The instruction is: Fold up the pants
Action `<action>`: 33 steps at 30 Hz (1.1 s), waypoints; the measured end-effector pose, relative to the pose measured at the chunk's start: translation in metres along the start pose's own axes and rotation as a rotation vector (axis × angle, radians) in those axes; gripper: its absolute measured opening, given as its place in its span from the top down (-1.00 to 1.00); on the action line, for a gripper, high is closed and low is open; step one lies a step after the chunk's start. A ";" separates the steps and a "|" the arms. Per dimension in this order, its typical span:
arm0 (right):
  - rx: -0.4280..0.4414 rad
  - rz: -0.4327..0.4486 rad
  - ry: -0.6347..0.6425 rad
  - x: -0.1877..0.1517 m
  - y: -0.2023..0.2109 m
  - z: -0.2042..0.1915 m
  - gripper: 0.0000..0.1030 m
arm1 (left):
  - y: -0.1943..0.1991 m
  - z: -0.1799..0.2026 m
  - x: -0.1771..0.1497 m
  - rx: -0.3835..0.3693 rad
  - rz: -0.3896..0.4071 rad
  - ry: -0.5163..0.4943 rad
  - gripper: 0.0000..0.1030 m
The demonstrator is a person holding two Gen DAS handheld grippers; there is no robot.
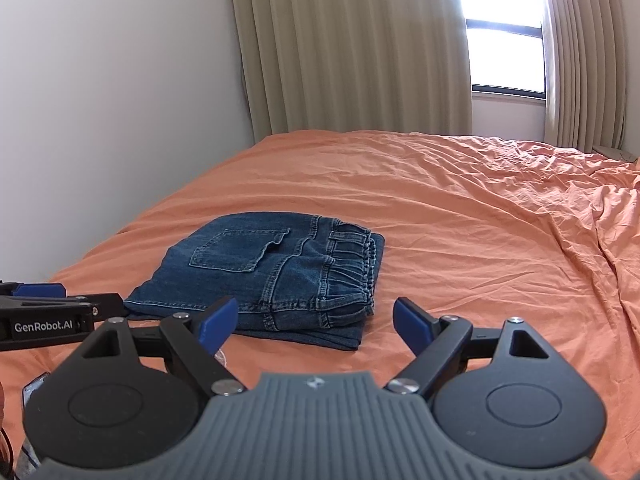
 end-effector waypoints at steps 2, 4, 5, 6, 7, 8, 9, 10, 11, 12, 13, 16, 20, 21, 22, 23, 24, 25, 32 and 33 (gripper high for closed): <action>0.007 -0.004 -0.004 0.000 0.000 0.000 -0.58 | 0.000 0.000 0.001 0.005 -0.002 -0.003 -0.74; 0.007 -0.001 0.000 0.000 0.001 0.000 -0.58 | 0.000 0.000 0.001 0.007 -0.003 0.000 -0.74; 0.008 0.000 0.002 0.000 0.001 -0.001 -0.58 | 0.000 0.000 0.001 0.006 -0.004 0.001 -0.74; 0.009 0.001 0.003 0.001 0.001 -0.001 -0.58 | -0.001 0.000 0.001 0.006 -0.004 0.000 -0.74; 0.010 0.002 0.002 0.002 0.001 -0.001 -0.58 | 0.000 0.000 0.001 0.007 -0.004 -0.001 -0.74; 0.012 0.002 0.001 0.002 0.001 -0.001 -0.58 | 0.000 0.000 0.001 0.007 -0.003 -0.002 -0.74; 0.013 0.002 0.000 0.002 0.001 -0.001 -0.58 | 0.000 0.001 0.001 0.008 -0.003 -0.004 -0.74; 0.014 0.002 0.000 0.002 0.001 -0.001 -0.58 | 0.000 0.000 0.001 0.008 -0.003 -0.007 -0.74; 0.014 0.001 0.001 0.002 0.001 -0.001 -0.58 | 0.000 0.001 0.002 0.007 -0.002 -0.009 -0.74; 0.015 0.000 0.002 0.002 0.000 -0.001 -0.58 | 0.000 0.001 0.002 0.007 -0.002 -0.010 -0.74; 0.016 0.001 0.004 0.002 0.000 -0.002 -0.58 | 0.000 0.001 0.002 0.008 -0.002 -0.011 -0.74; 0.020 0.003 0.008 0.002 0.001 -0.003 -0.58 | 0.001 0.001 0.002 0.008 -0.002 -0.009 -0.74; 0.021 0.003 0.008 0.003 0.001 -0.003 -0.58 | 0.001 0.001 0.002 0.009 -0.002 -0.010 -0.74; 0.021 0.004 0.008 0.003 0.001 -0.003 -0.58 | 0.001 0.001 0.002 0.009 -0.002 -0.011 -0.74; 0.021 0.005 0.009 0.004 0.001 -0.003 -0.58 | 0.001 0.001 0.002 0.008 -0.002 -0.011 -0.74; 0.020 0.007 0.009 0.004 0.002 -0.003 -0.58 | 0.001 0.000 0.002 0.008 -0.002 -0.010 -0.74; 0.021 0.009 0.008 0.004 0.002 -0.003 -0.58 | 0.001 0.000 0.003 0.008 -0.001 -0.008 -0.74; 0.021 0.010 0.007 0.004 0.003 -0.003 -0.58 | 0.001 0.000 0.003 0.008 -0.001 -0.007 -0.74; 0.023 0.011 0.006 0.005 0.003 -0.003 -0.58 | 0.002 -0.001 0.003 0.010 0.002 -0.013 -0.74; 0.022 0.011 0.006 0.005 0.003 -0.003 -0.58 | 0.002 -0.001 0.003 0.010 0.003 -0.013 -0.74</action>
Point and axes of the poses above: each gripper's, at about its wrist camera, not at the fingertips, and y roughly against the way its jaws point, z to its right, x to its top, the point moved 1 cm from there along -y, roughly the way its jaws point, and after that the axes turned 4 degrees about -y, right-handed, at the moved point
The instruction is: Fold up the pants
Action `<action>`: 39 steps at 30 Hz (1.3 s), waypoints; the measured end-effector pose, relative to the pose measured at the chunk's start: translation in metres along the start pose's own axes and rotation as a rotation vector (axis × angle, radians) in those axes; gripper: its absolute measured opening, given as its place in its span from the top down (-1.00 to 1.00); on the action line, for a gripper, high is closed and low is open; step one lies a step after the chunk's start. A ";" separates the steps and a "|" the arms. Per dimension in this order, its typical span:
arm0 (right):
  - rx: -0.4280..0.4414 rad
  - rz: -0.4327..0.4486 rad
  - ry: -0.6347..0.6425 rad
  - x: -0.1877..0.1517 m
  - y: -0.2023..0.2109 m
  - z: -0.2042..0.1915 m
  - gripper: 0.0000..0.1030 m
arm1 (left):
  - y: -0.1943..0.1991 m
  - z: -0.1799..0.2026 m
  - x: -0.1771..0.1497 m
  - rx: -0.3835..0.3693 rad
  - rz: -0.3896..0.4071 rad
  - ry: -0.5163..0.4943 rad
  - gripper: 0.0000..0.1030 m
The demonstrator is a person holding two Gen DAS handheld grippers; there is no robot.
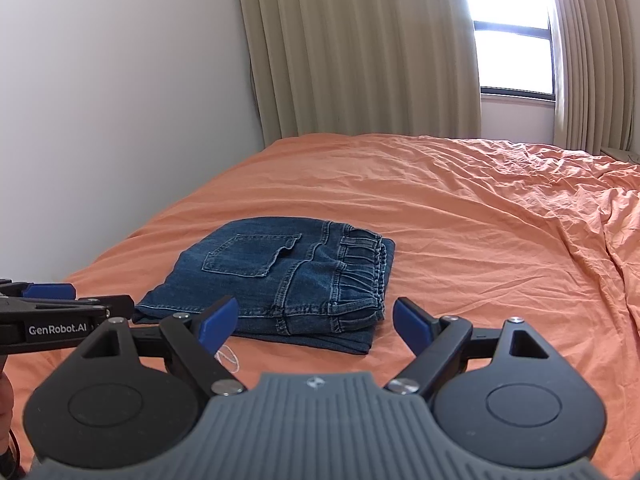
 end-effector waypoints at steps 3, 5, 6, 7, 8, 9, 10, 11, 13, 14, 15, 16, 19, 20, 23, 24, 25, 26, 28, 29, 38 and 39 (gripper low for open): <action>0.002 0.004 -0.001 0.000 0.001 0.000 -0.58 | 0.000 0.000 0.000 -0.001 -0.001 0.001 -0.74; 0.001 0.005 -0.002 0.000 0.002 -0.001 -0.58 | 0.000 0.000 0.000 0.000 -0.002 -0.001 -0.74; 0.002 0.006 -0.002 0.000 0.003 -0.001 -0.58 | 0.000 0.000 0.001 0.000 -0.003 -0.004 -0.74; 0.001 0.007 -0.003 0.000 0.003 -0.001 -0.58 | 0.000 0.000 0.000 0.000 -0.003 -0.005 -0.74; 0.001 0.007 -0.003 0.000 0.003 -0.001 -0.58 | 0.001 0.000 0.001 0.000 -0.003 -0.005 -0.74; 0.001 0.008 -0.004 0.000 0.004 -0.001 -0.58 | 0.001 0.000 0.001 -0.001 -0.003 -0.006 -0.74; 0.002 0.007 -0.004 0.000 0.004 -0.001 -0.58 | 0.001 0.000 0.001 -0.001 -0.003 -0.005 -0.74; 0.002 0.008 -0.004 0.000 0.004 -0.001 -0.58 | 0.001 0.000 0.001 -0.001 -0.003 -0.004 -0.74; 0.002 0.007 -0.004 0.000 0.004 -0.001 -0.58 | 0.001 0.000 0.001 -0.002 -0.004 -0.004 -0.74; 0.002 0.007 -0.004 0.000 0.004 -0.001 -0.58 | 0.001 0.000 0.001 -0.001 -0.004 -0.005 -0.74; 0.001 0.007 -0.005 0.000 0.004 -0.001 -0.58 | 0.001 0.000 0.001 0.000 -0.004 -0.009 -0.74; 0.001 0.006 -0.005 0.000 0.005 -0.001 -0.58 | 0.001 0.000 0.001 0.000 -0.004 -0.012 -0.74; -0.002 0.003 -0.004 -0.001 0.005 -0.002 -0.58 | 0.001 0.001 0.000 -0.003 -0.004 -0.012 -0.74; -0.004 0.001 -0.005 -0.001 0.005 -0.003 -0.58 | 0.001 0.001 0.000 -0.005 -0.003 -0.011 -0.74; -0.008 0.001 -0.004 -0.001 0.006 -0.003 -0.58 | 0.001 0.001 0.000 -0.006 -0.002 -0.010 -0.74; -0.010 0.000 -0.004 -0.002 0.006 -0.003 -0.58 | 0.001 0.001 0.000 -0.005 -0.002 -0.009 -0.74; -0.011 -0.001 -0.005 -0.002 0.006 -0.003 -0.58 | 0.001 0.001 0.000 -0.006 -0.003 -0.008 -0.74; -0.012 -0.002 -0.006 -0.002 0.006 -0.003 -0.58 | 0.001 0.001 0.000 -0.007 -0.003 -0.008 -0.74; -0.012 -0.004 -0.010 -0.002 0.006 -0.002 -0.58 | 0.002 0.001 0.000 -0.006 -0.003 -0.009 -0.74; -0.012 -0.005 -0.011 -0.003 0.006 -0.002 -0.58 | 0.002 0.001 0.000 -0.005 -0.002 -0.009 -0.74; -0.012 -0.005 -0.013 -0.002 0.007 -0.001 -0.58 | 0.004 0.004 0.000 0.003 0.001 -0.018 -0.74; -0.012 -0.005 -0.013 -0.002 0.007 -0.001 -0.58 | 0.004 0.004 0.000 0.003 0.002 -0.020 -0.74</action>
Point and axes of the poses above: each gripper's, at about its wrist camera, not at the fingertips, and y roughly against the way its jaws point, z to its right, x to its top, the point moved 1 cm from there along -y, roughly the way its jaws point, and after that the axes turned 4 degrees about -y, right-handed, at the moved point
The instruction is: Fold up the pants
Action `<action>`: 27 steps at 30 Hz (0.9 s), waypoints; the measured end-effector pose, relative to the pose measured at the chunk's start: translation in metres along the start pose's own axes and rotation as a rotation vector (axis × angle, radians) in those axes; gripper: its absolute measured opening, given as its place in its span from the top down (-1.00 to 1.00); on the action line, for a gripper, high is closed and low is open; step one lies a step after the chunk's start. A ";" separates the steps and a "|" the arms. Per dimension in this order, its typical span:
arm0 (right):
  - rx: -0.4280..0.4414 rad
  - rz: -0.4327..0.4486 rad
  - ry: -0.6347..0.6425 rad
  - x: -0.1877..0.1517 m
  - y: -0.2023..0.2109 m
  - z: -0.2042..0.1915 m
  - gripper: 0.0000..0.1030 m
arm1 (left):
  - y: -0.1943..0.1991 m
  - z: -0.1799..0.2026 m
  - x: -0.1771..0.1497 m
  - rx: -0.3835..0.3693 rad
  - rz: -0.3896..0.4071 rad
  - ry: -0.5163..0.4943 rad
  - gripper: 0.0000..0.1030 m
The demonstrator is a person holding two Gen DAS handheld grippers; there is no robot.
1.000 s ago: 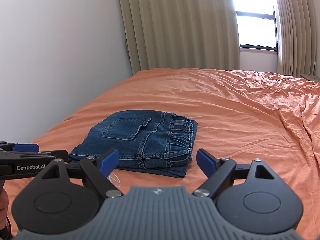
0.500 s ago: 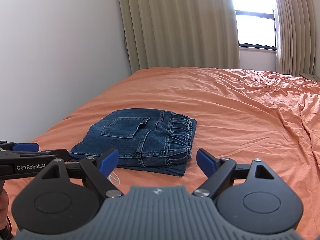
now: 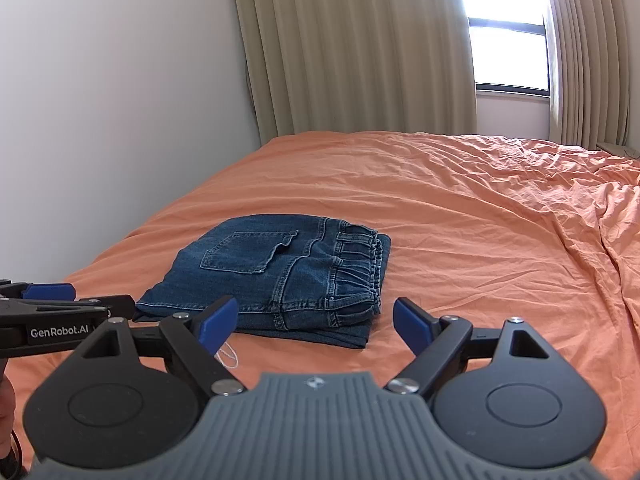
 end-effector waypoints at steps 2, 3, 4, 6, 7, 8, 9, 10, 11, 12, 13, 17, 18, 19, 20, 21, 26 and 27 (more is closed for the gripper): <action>0.000 0.000 -0.001 0.000 0.000 0.000 -0.58 | 0.001 0.000 0.000 -0.003 0.001 0.003 -0.74; -0.001 -0.001 0.000 0.000 0.000 0.000 -0.58 | 0.001 0.001 0.000 -0.004 0.002 0.003 -0.74; -0.001 -0.004 0.000 0.000 0.000 0.000 -0.58 | 0.001 0.001 0.000 -0.005 0.003 0.002 -0.74; -0.002 -0.008 0.000 -0.001 0.000 0.000 -0.58 | 0.001 0.001 0.000 -0.006 0.004 0.000 -0.74; -0.002 -0.009 0.000 -0.001 0.000 0.000 -0.58 | 0.001 0.001 0.000 -0.006 0.004 0.001 -0.74; -0.002 -0.010 0.000 -0.001 0.000 0.000 -0.58 | 0.000 0.001 0.000 -0.005 0.004 0.002 -0.74; -0.001 -0.010 0.001 -0.002 0.000 0.000 -0.58 | 0.000 0.001 0.000 -0.003 0.003 0.004 -0.74; 0.000 -0.010 0.002 -0.002 0.000 -0.001 -0.58 | 0.000 0.000 0.000 -0.002 0.003 0.006 -0.74; 0.000 -0.010 0.004 -0.002 0.000 -0.001 -0.58 | 0.000 0.000 0.000 -0.004 0.004 0.008 -0.74; 0.000 -0.011 0.005 -0.002 0.000 -0.001 -0.58 | 0.000 0.000 0.000 -0.005 0.006 0.009 -0.74; -0.001 -0.012 0.006 -0.002 -0.001 -0.002 -0.58 | 0.001 -0.001 -0.001 -0.005 0.005 0.010 -0.74; 0.002 -0.016 0.006 -0.003 -0.001 -0.002 -0.58 | 0.001 -0.001 0.000 0.005 0.004 0.003 -0.74; 0.003 -0.016 0.007 -0.002 -0.001 -0.002 -0.58 | 0.001 -0.001 0.000 0.005 0.003 0.005 -0.74; 0.003 -0.015 0.008 -0.002 -0.001 -0.002 -0.58 | 0.001 -0.001 0.000 0.000 0.003 0.007 -0.74; 0.004 -0.015 0.010 -0.002 -0.001 -0.001 -0.58 | 0.001 -0.002 0.000 -0.004 0.004 0.009 -0.74; 0.005 -0.014 0.012 -0.002 0.000 -0.002 -0.58 | 0.001 -0.002 0.000 -0.007 0.003 0.010 -0.74; 0.006 -0.016 0.014 -0.001 0.000 -0.002 -0.58 | 0.000 -0.001 0.000 -0.004 0.001 0.002 -0.74; 0.006 -0.016 0.015 -0.001 0.000 -0.002 -0.58 | 0.001 -0.002 0.000 -0.007 0.001 0.004 -0.74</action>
Point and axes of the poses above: each gripper's, at about its wrist camera, not at the fingertips, and y roughly against the way its jaws point, z to its right, x to its top, the point moved 1 cm from there along -y, roughly the way its jaws point, and after that the axes turned 4 degrees about -y, right-handed, at the moved point
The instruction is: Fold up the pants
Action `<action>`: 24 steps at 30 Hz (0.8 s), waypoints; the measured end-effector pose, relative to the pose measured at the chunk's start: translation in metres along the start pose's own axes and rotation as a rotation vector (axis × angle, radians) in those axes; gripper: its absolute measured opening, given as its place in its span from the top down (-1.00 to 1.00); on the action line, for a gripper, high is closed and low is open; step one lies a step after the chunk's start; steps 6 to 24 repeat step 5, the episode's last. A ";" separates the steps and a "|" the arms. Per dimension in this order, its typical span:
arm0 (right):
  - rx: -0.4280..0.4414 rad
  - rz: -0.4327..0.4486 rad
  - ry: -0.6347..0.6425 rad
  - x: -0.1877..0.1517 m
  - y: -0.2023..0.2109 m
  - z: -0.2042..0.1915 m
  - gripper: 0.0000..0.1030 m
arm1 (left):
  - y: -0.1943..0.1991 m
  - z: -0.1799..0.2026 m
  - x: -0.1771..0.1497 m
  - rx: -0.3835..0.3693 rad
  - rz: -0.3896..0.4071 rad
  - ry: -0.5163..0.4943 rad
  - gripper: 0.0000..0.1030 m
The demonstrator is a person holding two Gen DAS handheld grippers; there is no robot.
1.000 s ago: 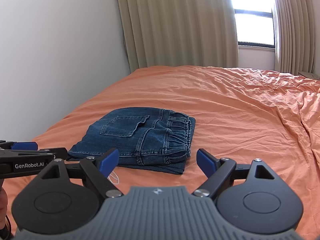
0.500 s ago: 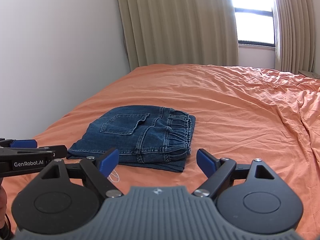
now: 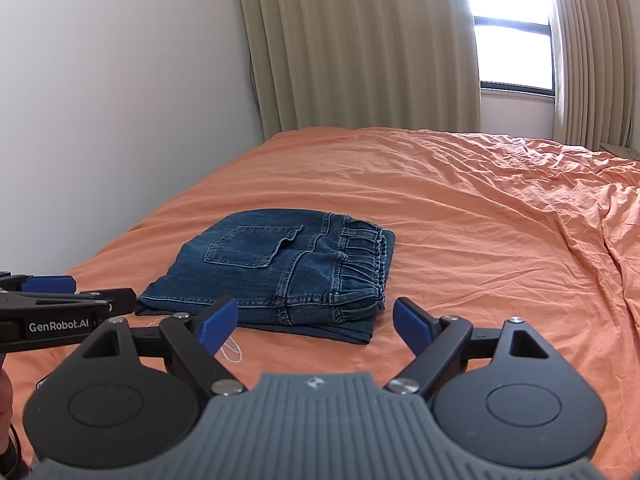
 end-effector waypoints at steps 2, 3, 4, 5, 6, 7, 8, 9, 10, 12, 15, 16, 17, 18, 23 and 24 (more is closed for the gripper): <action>0.001 0.001 0.003 0.000 0.001 0.000 -0.58 | 0.001 -0.001 0.000 -0.007 0.001 0.006 -0.73; 0.002 0.001 0.004 0.000 0.001 0.000 -0.58 | 0.001 -0.001 0.000 -0.009 0.003 0.009 -0.73; 0.002 0.001 0.005 0.000 0.001 -0.001 -0.58 | 0.002 -0.002 0.000 -0.012 0.006 0.010 -0.73; 0.003 0.002 0.006 0.000 0.002 -0.001 -0.58 | 0.003 -0.001 0.000 -0.012 0.006 0.009 -0.73; 0.003 0.002 0.006 0.000 0.002 -0.001 -0.58 | 0.003 -0.001 0.000 -0.012 0.006 0.009 -0.73; 0.003 0.002 0.006 0.000 0.002 -0.001 -0.58 | 0.003 -0.001 0.000 -0.012 0.006 0.009 -0.73; 0.003 0.002 0.006 0.000 0.002 -0.001 -0.58 | 0.003 -0.001 0.000 -0.012 0.006 0.009 -0.73; 0.003 0.002 0.006 0.000 0.002 -0.001 -0.58 | 0.003 -0.001 0.000 -0.012 0.006 0.009 -0.73; 0.003 0.002 0.006 0.000 0.002 -0.001 -0.58 | 0.003 -0.001 0.000 -0.012 0.006 0.009 -0.73; 0.003 0.002 0.006 0.000 0.002 -0.001 -0.58 | 0.003 -0.001 0.000 -0.012 0.006 0.009 -0.73; 0.003 0.002 0.006 0.000 0.002 -0.001 -0.58 | 0.003 -0.001 0.000 -0.012 0.006 0.009 -0.73; 0.003 0.002 0.006 0.000 0.002 -0.001 -0.58 | 0.003 -0.001 0.000 -0.012 0.006 0.009 -0.73; 0.003 0.002 0.006 0.000 0.002 -0.001 -0.58 | 0.003 -0.001 0.000 -0.012 0.006 0.009 -0.73; 0.003 0.002 0.006 0.000 0.002 -0.001 -0.58 | 0.003 -0.001 0.000 -0.012 0.006 0.009 -0.73; 0.003 0.002 0.006 0.000 0.002 -0.001 -0.58 | 0.003 -0.001 0.000 -0.012 0.006 0.009 -0.73; 0.003 0.002 0.006 0.000 0.002 -0.001 -0.58 | 0.003 -0.001 0.000 -0.012 0.006 0.009 -0.73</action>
Point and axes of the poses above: each gripper's, at about its wrist camera, not at the fingertips, and y roughly against the way its jaws point, z to its right, x to its top, the point moved 1 cm from there along -y, roughly the way its jaws point, and after that the axes turned 4 degrees about -y, right-handed, at the moved point
